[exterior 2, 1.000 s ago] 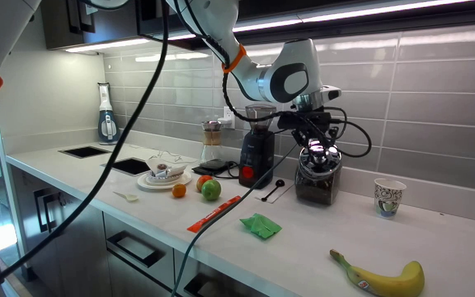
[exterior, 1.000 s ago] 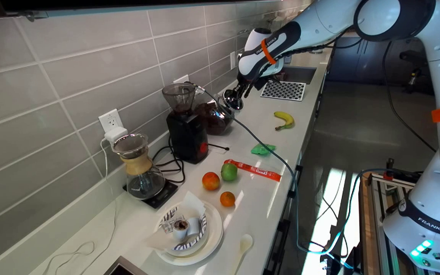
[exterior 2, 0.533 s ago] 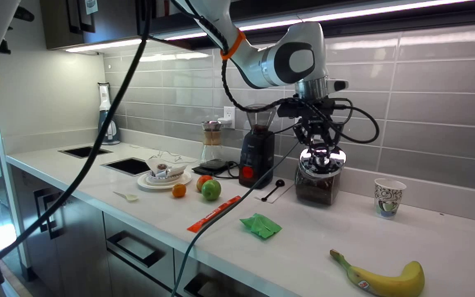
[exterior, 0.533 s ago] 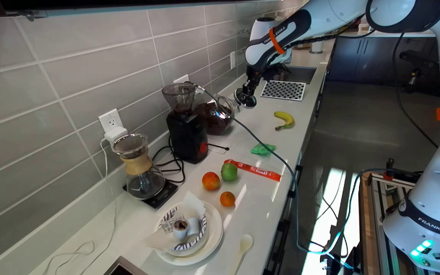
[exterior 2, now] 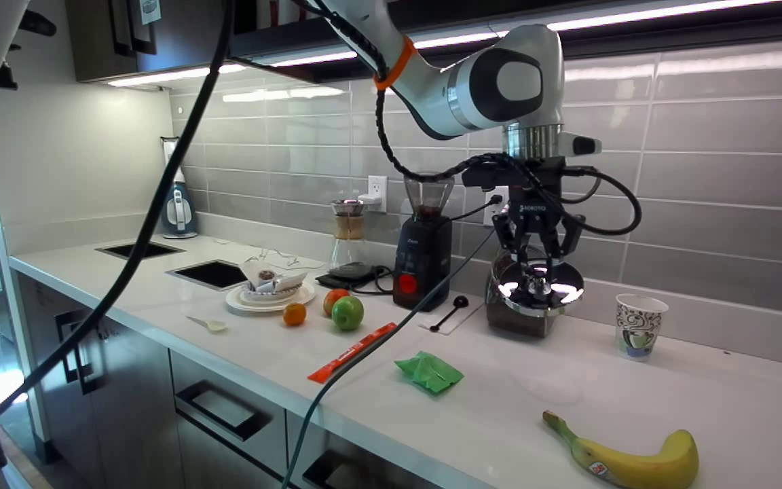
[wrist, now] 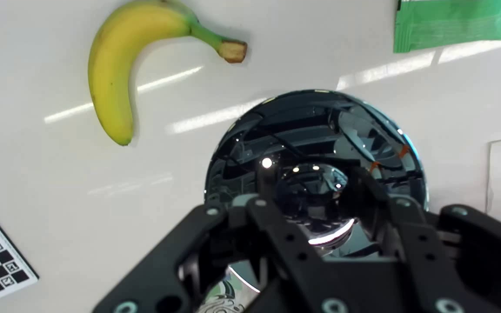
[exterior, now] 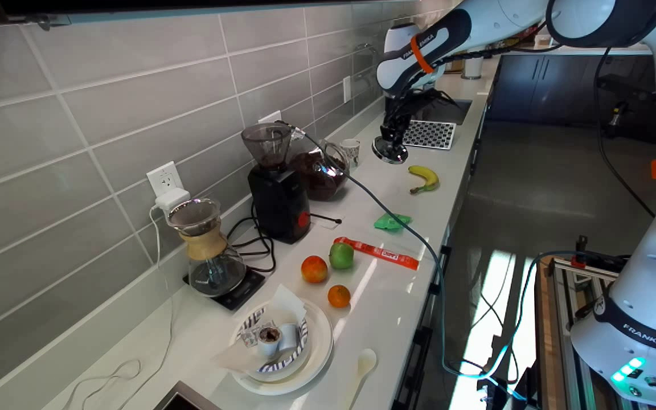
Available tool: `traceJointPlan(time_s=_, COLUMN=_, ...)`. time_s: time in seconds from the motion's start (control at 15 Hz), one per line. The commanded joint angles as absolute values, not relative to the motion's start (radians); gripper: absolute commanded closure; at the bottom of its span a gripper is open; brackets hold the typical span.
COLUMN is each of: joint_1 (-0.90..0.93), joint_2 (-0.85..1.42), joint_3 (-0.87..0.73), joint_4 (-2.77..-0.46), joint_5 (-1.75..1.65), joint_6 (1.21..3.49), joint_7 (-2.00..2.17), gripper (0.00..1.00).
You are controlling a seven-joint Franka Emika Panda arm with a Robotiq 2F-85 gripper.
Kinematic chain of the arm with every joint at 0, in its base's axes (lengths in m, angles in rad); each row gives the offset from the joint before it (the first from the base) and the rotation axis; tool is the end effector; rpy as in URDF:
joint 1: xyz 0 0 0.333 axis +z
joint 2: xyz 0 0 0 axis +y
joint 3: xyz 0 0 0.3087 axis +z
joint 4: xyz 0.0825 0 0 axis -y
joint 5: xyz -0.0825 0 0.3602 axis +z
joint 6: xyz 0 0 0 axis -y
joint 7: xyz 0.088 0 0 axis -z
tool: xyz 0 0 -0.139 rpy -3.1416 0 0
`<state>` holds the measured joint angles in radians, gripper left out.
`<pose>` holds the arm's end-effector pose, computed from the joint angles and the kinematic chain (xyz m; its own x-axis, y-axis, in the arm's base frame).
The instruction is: Put the silver lid on the counter
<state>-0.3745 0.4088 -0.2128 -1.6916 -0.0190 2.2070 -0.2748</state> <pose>0.5499 -0.3524 0.3493 0.9592 -0.2706 0.0817 -0.2793 -0.9517 0.1273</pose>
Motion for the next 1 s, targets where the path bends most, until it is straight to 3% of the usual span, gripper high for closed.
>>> traceJointPlan(time_s=0.0, joint_1=-0.38, joint_2=0.49, joint_3=-0.227, joint_4=-1.61, joint_5=-0.017, joint_6=2.109, joint_7=-0.222, gripper=0.79)
traceJointPlan(time_s=0.93, joint_1=-0.434, joint_2=0.77, joint_3=-0.189, joint_4=-1.373, joint_5=0.075, joint_6=2.034, joint_7=-0.137, gripper=0.79)
